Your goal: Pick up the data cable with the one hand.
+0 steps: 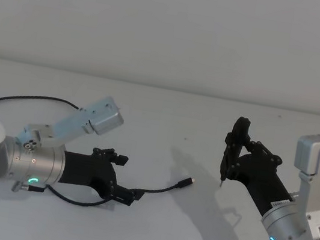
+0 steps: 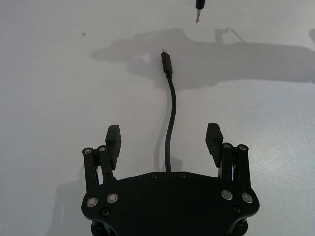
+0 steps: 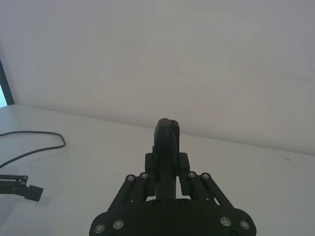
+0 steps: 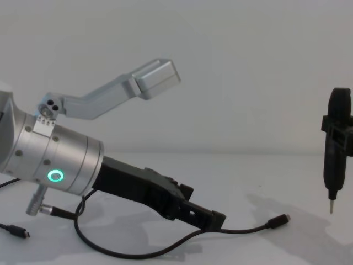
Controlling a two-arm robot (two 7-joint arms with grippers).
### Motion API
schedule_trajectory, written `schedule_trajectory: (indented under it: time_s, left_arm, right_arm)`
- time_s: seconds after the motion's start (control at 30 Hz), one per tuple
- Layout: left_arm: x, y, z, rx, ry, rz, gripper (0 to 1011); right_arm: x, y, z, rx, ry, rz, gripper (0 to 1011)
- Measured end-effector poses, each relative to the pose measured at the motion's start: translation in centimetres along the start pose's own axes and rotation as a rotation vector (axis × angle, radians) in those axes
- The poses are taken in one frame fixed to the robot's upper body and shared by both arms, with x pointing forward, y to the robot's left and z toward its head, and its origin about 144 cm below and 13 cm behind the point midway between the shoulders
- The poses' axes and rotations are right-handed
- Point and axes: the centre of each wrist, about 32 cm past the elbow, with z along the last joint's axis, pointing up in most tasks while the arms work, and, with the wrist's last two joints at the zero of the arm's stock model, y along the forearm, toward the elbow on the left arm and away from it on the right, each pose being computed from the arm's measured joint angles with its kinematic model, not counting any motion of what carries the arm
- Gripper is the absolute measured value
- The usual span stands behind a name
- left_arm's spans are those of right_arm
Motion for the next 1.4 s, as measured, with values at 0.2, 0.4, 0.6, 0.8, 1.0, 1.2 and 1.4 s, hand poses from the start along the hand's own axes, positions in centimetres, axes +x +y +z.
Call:
schedule_trajectory:
  time_s: [0.2, 0.4, 0.6, 0.8, 1.0, 1.2, 1.4]
  left_arm:
    - [0.3, -0.6, -0.2, 0.014, 0.015, -0.014, 1004]
    - [0.5, -1.1, -0.4, 0.028, 0.029, -0.025, 1004]
    - [0.6, -1.6, -0.6, 0.037, 0.038, -0.033, 1004]
    - [0.7, -2.0, -0.7, 0.046, 0.05, -0.042, 1004]
    - [0.7, -2.2, -0.8, 0.052, 0.059, -0.05, 1004]
    - [0.8, -2.4, -0.8, 0.055, 0.067, -0.057, 1004]
    - [0.8, -2.4, -0.8, 0.057, 0.072, -0.061, 948]
  right_arm:
    - [0.0, 0.0, 0.0, 0.0, 0.0, 0.0, 274]
    - [0.0, 0.0, 0.0, 0.0, 0.0, 0.0, 274]
    - [0.0, 0.0, 0.0, 0.0, 0.0, 0.0, 274]
    - [0.0, 0.0, 0.0, 0.0, 0.0, 0.0, 274]
    - [0.0, 0.0, 0.0, 0.0, 0.0, 0.0, 274]
    - [0.0, 0.0, 0.0, 0.0, 0.0, 0.0, 274]
    - [0.0, 0.0, 0.0, 0.0, 0.0, 0.0, 274]
